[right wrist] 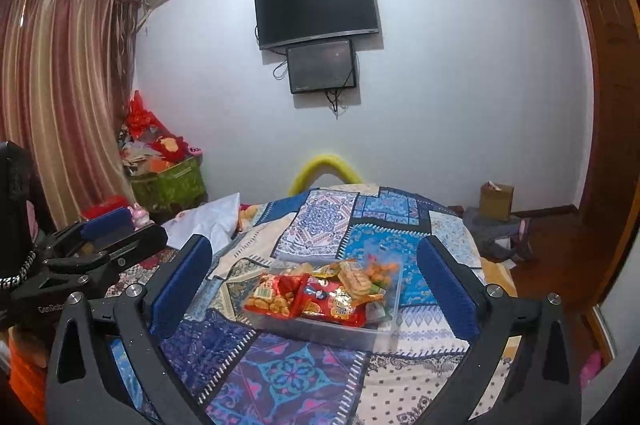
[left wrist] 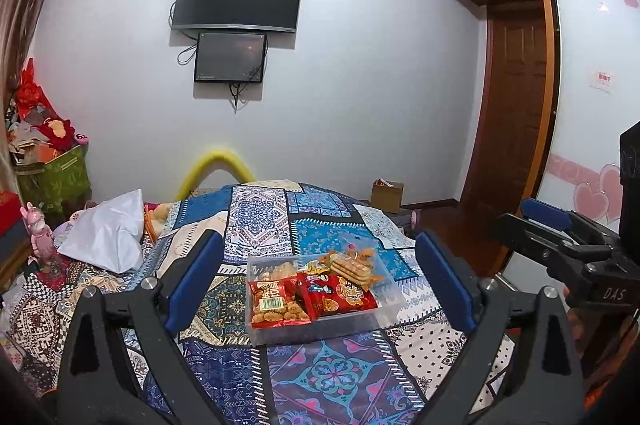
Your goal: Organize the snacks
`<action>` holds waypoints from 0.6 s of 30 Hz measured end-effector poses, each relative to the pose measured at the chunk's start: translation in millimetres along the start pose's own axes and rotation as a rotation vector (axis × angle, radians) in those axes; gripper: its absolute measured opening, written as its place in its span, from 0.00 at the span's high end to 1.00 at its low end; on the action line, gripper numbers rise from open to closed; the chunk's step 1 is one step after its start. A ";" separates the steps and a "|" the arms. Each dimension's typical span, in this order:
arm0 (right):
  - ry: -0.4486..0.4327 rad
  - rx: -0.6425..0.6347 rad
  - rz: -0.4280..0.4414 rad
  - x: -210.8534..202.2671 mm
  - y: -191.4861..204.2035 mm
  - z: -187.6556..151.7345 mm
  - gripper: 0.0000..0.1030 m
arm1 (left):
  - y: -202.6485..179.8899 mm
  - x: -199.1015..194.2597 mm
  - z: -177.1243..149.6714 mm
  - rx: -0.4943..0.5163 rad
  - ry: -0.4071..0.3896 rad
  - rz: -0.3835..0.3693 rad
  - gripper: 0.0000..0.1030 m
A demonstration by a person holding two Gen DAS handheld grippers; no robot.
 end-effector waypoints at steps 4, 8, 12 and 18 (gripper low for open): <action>0.002 0.004 0.001 -1.7 0.5 -2.0 0.01 | 0.0 -0.8 -2.0 0.000 0.004 -0.001 0.05; 0.002 0.004 -0.001 -2.5 0.4 -2.7 0.01 | -0.3 -0.8 -2.9 0.000 0.009 0.000 0.06; 0.003 0.007 0.000 -3.0 0.7 -3.2 0.01 | -0.6 -1.0 -2.9 0.001 0.009 -0.002 0.05; 0.003 0.011 0.003 -3.6 0.5 -4.3 0.01 | -1.4 -0.6 -3.2 0.004 0.011 -0.002 0.06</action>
Point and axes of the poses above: each gripper's, at about its wrist camera, not at the fingertips, and x roughly the way its jaws point, y to its left, z to its top, the point moved 5 cm from there along x, roughly the way its jaws point, and after that the axes turned 10 degrees about -x, right-handed, at the moved point
